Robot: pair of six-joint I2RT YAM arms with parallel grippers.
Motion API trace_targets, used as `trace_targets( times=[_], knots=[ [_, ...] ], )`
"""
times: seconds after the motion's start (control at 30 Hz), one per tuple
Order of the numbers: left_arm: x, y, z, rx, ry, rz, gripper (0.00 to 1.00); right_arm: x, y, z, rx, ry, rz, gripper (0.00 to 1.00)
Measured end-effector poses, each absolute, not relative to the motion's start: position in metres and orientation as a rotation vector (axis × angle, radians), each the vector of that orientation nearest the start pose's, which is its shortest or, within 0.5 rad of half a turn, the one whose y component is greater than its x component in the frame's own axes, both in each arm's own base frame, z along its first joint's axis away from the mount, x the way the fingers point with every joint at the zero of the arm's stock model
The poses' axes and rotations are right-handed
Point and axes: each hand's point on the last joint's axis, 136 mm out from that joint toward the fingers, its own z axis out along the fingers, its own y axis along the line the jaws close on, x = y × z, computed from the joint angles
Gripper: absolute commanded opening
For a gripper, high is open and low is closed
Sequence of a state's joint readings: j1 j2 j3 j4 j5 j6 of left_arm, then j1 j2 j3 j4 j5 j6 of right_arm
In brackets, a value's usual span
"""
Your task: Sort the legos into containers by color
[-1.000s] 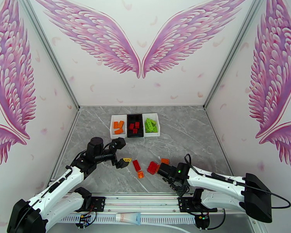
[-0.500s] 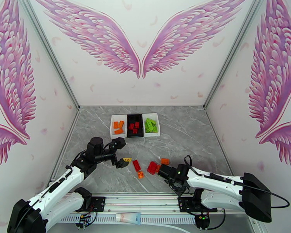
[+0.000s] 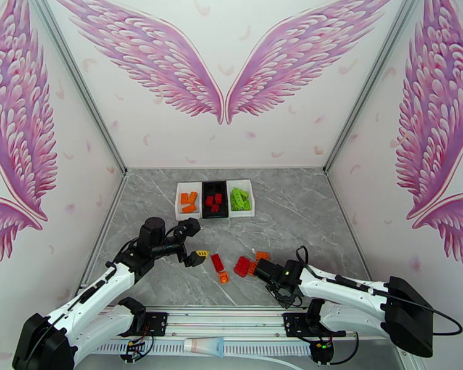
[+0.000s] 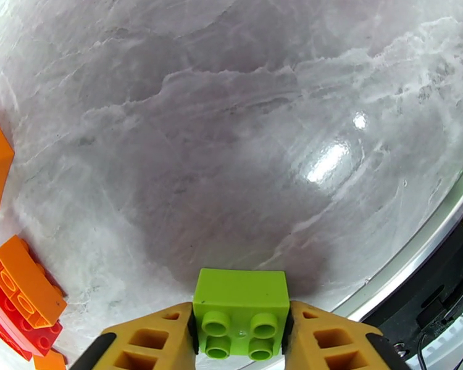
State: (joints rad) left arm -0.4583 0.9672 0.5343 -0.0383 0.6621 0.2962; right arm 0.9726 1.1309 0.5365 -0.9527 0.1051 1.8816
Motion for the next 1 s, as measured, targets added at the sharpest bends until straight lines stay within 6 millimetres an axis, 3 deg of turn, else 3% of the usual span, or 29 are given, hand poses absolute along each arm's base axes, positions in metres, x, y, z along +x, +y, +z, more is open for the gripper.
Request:
trace_targets(
  times=[0.17, 0.27, 0.43, 0.67, 0.83, 1.0],
  knots=[
    [0.225, -0.229, 0.184, 1.116, 1.69, -0.777, 0.99, 0.105, 0.109, 0.027, 1.274, 2.726, -0.016, 0.3],
    [0.225, -0.229, 0.183, 1.115, 1.694, -0.779, 0.99, 0.122, 0.114, 0.047, 1.187, 2.71, 0.01, 0.3],
    [0.228, -0.23, 0.187, 1.099, 1.678, -0.78, 0.99, 0.173, 0.137, 0.093, 0.974, 2.675, 0.091, 0.3],
    [0.238, -0.232, 0.185, 1.06, 1.692, -0.774, 0.99, 0.243, 0.166, 0.138, 0.614, 2.636, 0.115, 0.29],
    [0.25, -0.234, 0.18, 1.03, 1.72, -0.767, 0.99, 0.291, 0.165, 0.153, 0.472, 2.577, 0.096, 0.29],
    [0.266, -0.24, 0.184, 0.997, 1.73, -0.772, 0.99, 0.341, 0.16, 0.154, 0.379, 2.529, 0.046, 0.29]
  ],
)
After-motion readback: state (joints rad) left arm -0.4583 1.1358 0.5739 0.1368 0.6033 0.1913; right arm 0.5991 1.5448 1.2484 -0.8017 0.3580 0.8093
